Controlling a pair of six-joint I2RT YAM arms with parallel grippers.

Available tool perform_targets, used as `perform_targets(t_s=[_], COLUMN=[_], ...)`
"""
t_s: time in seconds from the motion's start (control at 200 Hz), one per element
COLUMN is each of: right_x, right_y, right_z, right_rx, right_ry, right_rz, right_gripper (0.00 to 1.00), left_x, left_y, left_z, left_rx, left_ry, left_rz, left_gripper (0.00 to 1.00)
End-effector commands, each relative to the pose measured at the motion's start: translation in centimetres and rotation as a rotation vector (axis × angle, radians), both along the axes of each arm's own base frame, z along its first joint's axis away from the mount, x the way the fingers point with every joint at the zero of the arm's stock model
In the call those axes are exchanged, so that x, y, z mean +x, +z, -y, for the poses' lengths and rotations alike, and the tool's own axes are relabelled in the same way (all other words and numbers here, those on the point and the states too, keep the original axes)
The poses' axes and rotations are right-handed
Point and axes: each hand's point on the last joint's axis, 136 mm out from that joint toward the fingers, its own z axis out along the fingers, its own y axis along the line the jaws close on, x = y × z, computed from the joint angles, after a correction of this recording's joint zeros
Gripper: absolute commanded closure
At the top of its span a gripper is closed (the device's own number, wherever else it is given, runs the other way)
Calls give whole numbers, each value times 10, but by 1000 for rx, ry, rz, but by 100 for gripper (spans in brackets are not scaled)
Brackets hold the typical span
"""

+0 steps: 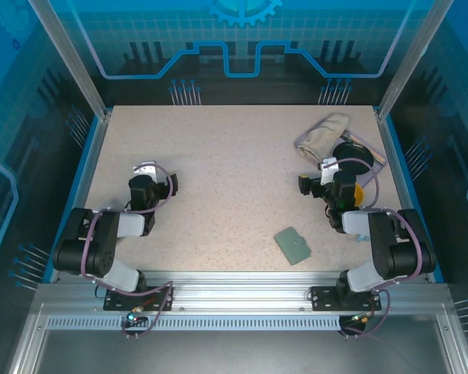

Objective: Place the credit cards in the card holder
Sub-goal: Move the card holder to the bottom-center of the table.

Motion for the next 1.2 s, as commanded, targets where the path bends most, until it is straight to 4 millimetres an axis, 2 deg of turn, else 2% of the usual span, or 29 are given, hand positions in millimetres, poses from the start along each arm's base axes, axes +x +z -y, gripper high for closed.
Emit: perform_targets(t_s=[0.0,0.505,0.63,0.925,1.025,1.1,1.195], right_x=[5,5,-1,-20,-34,-46,-72], right_y=[6,6,10,42,62,89,112], right_z=[2,3,-4,-1,3,12,19], right_rx=[0,-2,-22,0,40,87,234], right_ry=[5,3,26,-9,-39,-95,-167], right_rz=[16,17,47,65,64,72,-18], right_gripper=[0,0,0,0,0,0,0], left_x=[7,8,6,-16,-25,-31,-39], left_y=[12,13,19,49,71,97,119], left_z=[4,4,8,-1,-3,-5,-5], left_rx=[7,5,4,-10,-42,-108,-236], left_ry=[-30,-30,-55,0,20,55,107], left_rz=[35,39,52,116,157,185,149], left_gripper=[1,1,1,1,1,1,1])
